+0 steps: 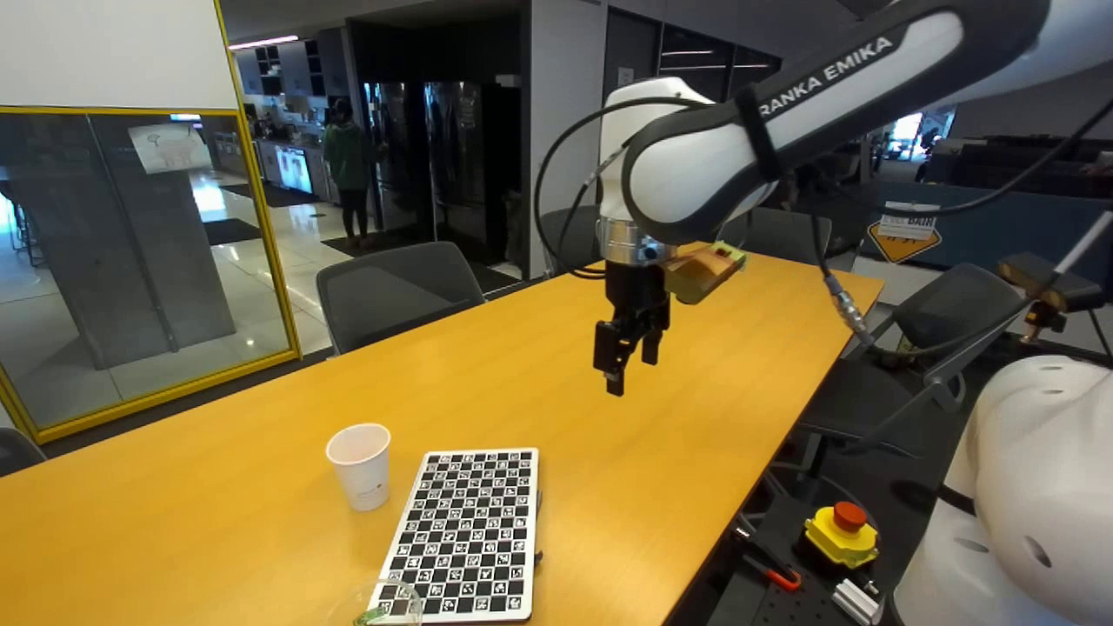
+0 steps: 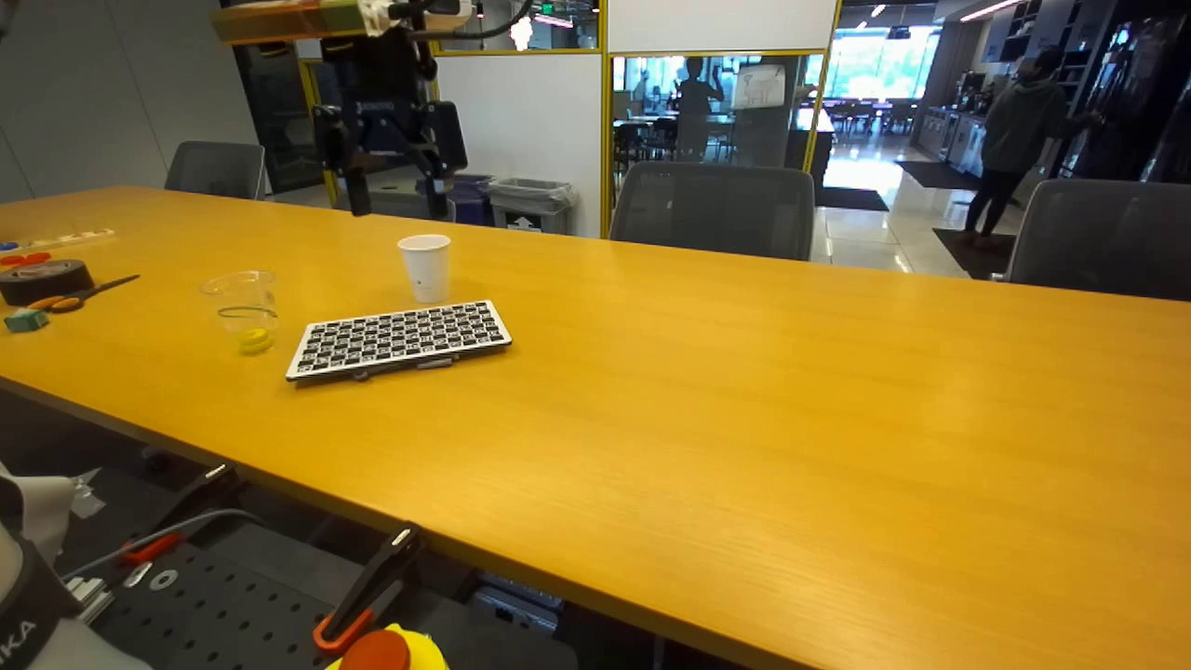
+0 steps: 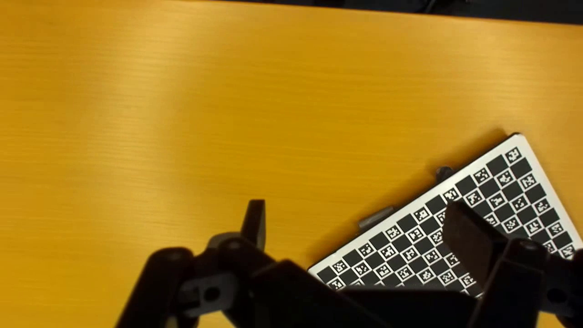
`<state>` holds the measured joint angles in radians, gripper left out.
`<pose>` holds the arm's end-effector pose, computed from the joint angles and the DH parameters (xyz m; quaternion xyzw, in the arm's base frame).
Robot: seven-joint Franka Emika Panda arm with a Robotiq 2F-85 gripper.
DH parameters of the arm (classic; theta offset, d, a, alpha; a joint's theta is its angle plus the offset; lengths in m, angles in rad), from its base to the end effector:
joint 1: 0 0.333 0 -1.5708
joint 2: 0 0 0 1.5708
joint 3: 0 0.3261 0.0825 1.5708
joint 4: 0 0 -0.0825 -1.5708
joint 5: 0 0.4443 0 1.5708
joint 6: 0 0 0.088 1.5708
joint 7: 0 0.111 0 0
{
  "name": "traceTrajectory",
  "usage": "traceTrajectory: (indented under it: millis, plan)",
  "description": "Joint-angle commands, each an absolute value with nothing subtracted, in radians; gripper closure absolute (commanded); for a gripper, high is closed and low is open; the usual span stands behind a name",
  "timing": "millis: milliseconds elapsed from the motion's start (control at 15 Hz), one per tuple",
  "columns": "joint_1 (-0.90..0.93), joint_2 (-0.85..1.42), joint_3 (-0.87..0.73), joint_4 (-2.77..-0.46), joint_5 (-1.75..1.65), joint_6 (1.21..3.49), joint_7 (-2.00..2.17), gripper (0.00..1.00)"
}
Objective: Put the yellow rings in the clear cup and the orange rings in the white cups
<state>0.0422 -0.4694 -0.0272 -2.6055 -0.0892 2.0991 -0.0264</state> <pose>0.4294 0.0026 0.3787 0.9983 0.0454 -0.0185 0.0319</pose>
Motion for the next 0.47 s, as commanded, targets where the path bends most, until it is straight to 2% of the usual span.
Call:
traceTrajectory:
  millis: [0,67,400]
  plan:
    - [0.015,-0.665,-0.072,-2.729,-0.063,2.073,-0.113,0.0]
    - [0.015,-0.56,-0.043,-2.669,-0.082,2.086,-0.073,0.0]
    - [0.009,-0.646,-0.061,-2.725,-0.081,2.076,-0.094,0.0]
